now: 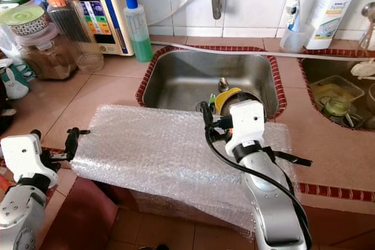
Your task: Kitchen organization
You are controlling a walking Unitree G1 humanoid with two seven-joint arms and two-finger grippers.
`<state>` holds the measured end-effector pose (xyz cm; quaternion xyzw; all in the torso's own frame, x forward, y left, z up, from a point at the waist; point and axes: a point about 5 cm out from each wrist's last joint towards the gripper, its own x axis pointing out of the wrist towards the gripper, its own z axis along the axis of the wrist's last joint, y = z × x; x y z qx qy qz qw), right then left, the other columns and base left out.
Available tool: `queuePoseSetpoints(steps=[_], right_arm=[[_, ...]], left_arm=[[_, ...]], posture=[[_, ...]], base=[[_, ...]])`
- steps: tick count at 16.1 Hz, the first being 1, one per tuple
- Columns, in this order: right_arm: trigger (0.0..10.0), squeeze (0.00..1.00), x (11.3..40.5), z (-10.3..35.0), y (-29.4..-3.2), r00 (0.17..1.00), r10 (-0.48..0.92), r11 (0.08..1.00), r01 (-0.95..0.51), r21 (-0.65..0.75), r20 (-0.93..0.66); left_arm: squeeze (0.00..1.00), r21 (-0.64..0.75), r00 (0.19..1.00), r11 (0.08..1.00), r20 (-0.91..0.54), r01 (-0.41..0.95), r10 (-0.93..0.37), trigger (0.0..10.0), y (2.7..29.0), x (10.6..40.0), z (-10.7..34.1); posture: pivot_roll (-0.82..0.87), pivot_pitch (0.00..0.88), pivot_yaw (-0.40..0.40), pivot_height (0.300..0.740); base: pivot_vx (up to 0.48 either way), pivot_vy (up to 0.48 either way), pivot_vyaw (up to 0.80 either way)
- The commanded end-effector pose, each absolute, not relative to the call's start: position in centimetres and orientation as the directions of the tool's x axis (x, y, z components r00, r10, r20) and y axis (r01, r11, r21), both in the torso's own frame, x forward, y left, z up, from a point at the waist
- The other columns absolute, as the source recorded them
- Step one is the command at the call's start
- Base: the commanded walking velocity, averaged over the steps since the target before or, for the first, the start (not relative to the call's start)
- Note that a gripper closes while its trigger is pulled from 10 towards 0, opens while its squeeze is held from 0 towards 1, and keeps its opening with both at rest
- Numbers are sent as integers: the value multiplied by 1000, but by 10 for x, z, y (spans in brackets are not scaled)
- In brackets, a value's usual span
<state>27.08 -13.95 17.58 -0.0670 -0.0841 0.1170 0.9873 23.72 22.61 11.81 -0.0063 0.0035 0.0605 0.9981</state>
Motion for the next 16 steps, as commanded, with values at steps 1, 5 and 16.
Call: queuePoseSetpoints(steps=[1, 5, 16], right_arm=[[10000, 0, 271, 182, -133, 949, 266, 958, -241, -156, 170], [10000, 0, 271, 183, -129, 945, 279, 954, -254, -159, 169], [10000, 0, 274, 182, -127, 947, 274, 957, -250, -149, 167]], left_arm=[[0, -5, 993, 993, 18, -120, 120, 10000, 225, 240, 126], [0, -1, 992, 992, 29, -123, 123, 10000, 220, 244, 132], [0, -13, 995, 995, 21, -95, 95, 10000, 215, 249, 133]], posture=[[-191, 77, 117, 740], [-188, 76, 119, 740], [-190, 84, 124, 740]], base=[[0, 0, 0], [0, 0, 0], [0, 0, 0]])
